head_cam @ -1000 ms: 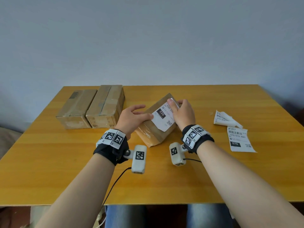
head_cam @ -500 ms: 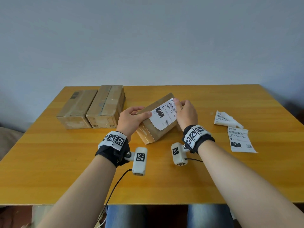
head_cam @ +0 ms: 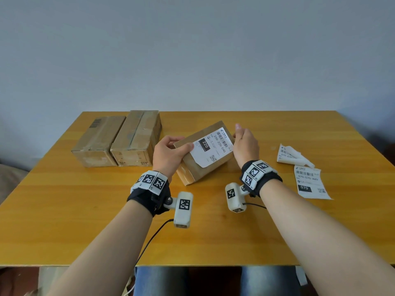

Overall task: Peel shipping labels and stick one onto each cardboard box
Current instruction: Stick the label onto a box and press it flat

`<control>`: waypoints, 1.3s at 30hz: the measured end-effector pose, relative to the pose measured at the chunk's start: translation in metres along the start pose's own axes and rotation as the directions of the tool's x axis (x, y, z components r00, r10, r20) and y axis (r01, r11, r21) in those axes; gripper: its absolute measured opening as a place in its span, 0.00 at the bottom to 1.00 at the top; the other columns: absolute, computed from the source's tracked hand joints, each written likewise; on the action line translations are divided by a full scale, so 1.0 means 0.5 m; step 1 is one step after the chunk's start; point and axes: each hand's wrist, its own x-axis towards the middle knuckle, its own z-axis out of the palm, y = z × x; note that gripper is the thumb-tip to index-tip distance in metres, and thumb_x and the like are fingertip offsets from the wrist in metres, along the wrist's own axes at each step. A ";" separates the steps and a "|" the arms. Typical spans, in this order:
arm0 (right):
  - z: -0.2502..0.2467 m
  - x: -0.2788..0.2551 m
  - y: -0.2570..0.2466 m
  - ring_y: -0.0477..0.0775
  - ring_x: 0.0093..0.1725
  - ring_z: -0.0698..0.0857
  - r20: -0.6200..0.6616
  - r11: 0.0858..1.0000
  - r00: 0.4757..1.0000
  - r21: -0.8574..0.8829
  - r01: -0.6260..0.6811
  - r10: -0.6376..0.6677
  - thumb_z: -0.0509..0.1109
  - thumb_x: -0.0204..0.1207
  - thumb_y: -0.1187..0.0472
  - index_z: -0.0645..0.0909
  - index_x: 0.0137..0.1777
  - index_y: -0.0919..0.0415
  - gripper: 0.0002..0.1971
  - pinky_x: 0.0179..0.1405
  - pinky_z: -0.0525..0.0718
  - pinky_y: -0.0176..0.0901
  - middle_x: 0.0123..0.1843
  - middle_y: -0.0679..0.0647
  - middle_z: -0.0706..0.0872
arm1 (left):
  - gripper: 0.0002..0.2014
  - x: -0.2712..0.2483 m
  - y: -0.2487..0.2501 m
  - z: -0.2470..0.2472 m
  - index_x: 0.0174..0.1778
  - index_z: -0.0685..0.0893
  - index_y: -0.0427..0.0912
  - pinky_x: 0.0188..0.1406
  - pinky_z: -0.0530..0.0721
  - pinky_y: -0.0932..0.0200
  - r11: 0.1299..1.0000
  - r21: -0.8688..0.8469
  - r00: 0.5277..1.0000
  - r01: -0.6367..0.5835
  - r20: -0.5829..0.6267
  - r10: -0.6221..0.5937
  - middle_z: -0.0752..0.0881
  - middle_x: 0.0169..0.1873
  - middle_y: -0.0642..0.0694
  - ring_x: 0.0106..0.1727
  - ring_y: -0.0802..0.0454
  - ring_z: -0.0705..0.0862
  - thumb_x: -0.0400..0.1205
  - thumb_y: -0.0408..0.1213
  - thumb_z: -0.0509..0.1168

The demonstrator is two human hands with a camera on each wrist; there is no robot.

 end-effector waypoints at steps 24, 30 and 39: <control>0.026 -0.057 -0.059 0.61 0.68 0.77 -0.040 0.950 0.983 -0.267 0.161 -0.178 0.57 0.79 0.22 0.70 0.77 0.57 0.42 0.50 0.83 0.55 0.74 0.55 0.78 | 0.22 -0.025 -0.004 0.010 0.55 0.86 0.60 0.55 0.94 0.49 1.000 -0.018 0.999 -0.019 0.050 0.020 0.87 0.54 0.50 0.56 0.50 0.90 0.71 0.40 0.88; 0.020 -0.045 -0.051 0.61 0.65 0.80 -0.049 0.967 0.988 -0.217 0.132 -0.146 0.60 0.80 0.24 0.75 0.72 0.57 0.38 0.48 0.78 0.52 0.70 0.54 0.81 | 0.18 -0.021 0.003 0.007 0.51 0.84 0.56 0.25 0.83 0.69 1.000 0.016 0.997 -0.018 0.081 0.017 0.92 0.50 0.51 0.46 0.55 0.92 0.75 0.39 0.85; 0.012 -0.024 -0.035 0.58 0.53 0.84 -0.059 0.976 0.991 -0.189 0.104 -0.117 0.60 0.83 0.27 0.77 0.60 0.57 0.31 0.45 0.83 0.54 0.55 0.50 0.81 | 0.18 -0.017 0.003 0.006 0.52 0.85 0.52 0.30 0.87 0.64 1.000 0.016 0.997 -0.001 0.081 -0.001 0.93 0.52 0.48 0.49 0.49 0.95 0.74 0.39 0.86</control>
